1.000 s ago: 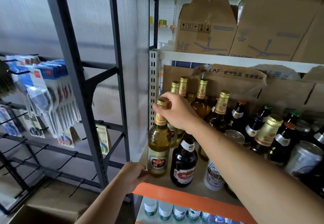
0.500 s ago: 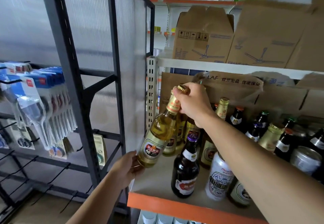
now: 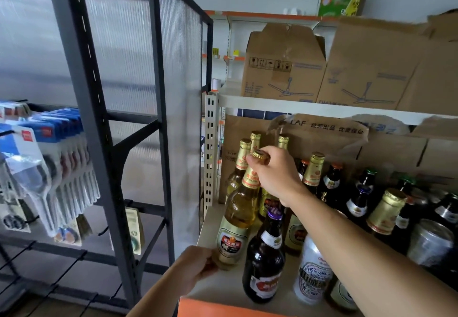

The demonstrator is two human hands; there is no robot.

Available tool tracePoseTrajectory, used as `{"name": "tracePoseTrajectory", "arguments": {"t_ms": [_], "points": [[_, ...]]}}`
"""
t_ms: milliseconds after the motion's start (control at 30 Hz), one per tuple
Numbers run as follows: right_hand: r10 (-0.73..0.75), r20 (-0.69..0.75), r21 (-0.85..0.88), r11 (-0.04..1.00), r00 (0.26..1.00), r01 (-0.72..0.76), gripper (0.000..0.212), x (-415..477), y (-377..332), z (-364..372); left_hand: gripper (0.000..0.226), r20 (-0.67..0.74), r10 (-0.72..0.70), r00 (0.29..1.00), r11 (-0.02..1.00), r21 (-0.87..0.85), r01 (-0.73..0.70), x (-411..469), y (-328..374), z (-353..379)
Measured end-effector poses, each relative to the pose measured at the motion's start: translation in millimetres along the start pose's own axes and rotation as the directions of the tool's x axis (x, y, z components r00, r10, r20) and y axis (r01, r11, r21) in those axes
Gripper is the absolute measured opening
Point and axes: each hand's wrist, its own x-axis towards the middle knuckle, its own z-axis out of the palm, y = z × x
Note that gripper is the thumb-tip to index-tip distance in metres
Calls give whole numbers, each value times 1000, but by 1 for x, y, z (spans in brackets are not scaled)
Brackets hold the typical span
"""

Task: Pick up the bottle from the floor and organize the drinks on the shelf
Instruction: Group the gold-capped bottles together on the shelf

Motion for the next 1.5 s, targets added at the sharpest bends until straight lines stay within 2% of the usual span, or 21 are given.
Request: {"name": "tracePoseTrajectory", "arguments": {"t_ms": [100, 233, 400, 567, 733, 933, 1033, 1167, 1233, 1300, 1367, 1500], "points": [[5, 2, -28, 1000, 1000, -5, 22, 1, 3, 0, 18, -11, -6, 1000, 999, 37, 6, 6, -1, 5], [25, -21, -23, 999, 999, -25, 9, 1, 11, -2, 17, 16, 5, 1000, 1000, -11, -4, 13, 0, 7], [1, -33, -58, 998, 999, -3, 10, 2, 13, 0, 21, 47, 30, 998, 998, -61, -28, 17, -2, 13], [-47, 20, -101, 994, 999, 49, 24, 6, 8, 10, 24, 58, 68, 996, 997, 18, -69, 18, -6, 18], [-71, 81, -119, 990, 994, 80, 33, 9, 9, 8, 27, 103, 62, 993, 998, 7, -63, 18, -6, 17], [-77, 56, -140, 987, 995, 84, 48, 6, 17, 2, 32, 95, 97, 991, 995, 15, -99, 18, -7, 24], [-83, 63, -117, 989, 995, 89, 48, 5, 18, 1, 36, 84, 121, 989, 992, 26, -124, 20, -9, 28], [-55, 163, -63, 996, 985, 66, 47, 9, 21, -3, 35, 70, 92, 993, 995, 41, -95, 23, -9, 26], [-23, 227, 46, 999, 974, 12, 38, 9, 23, -8, 29, 38, 77, 996, 995, 59, -79, 26, -7, 23], [27, 267, 192, 978, 963, -80, 40, 10, 26, -14, 23, -8, 76, 997, 996, 55, -76, 31, -4, 18], [98, 252, 258, 952, 963, -165, 46, 16, 29, -21, 21, -44, 85, 995, 995, 49, -83, 37, 0, 11], [190, 152, 269, 936, 970, -225, 32, 31, 34, -28, 20, -128, 96, 987, 995, 52, -90, 51, 13, -1]]}}
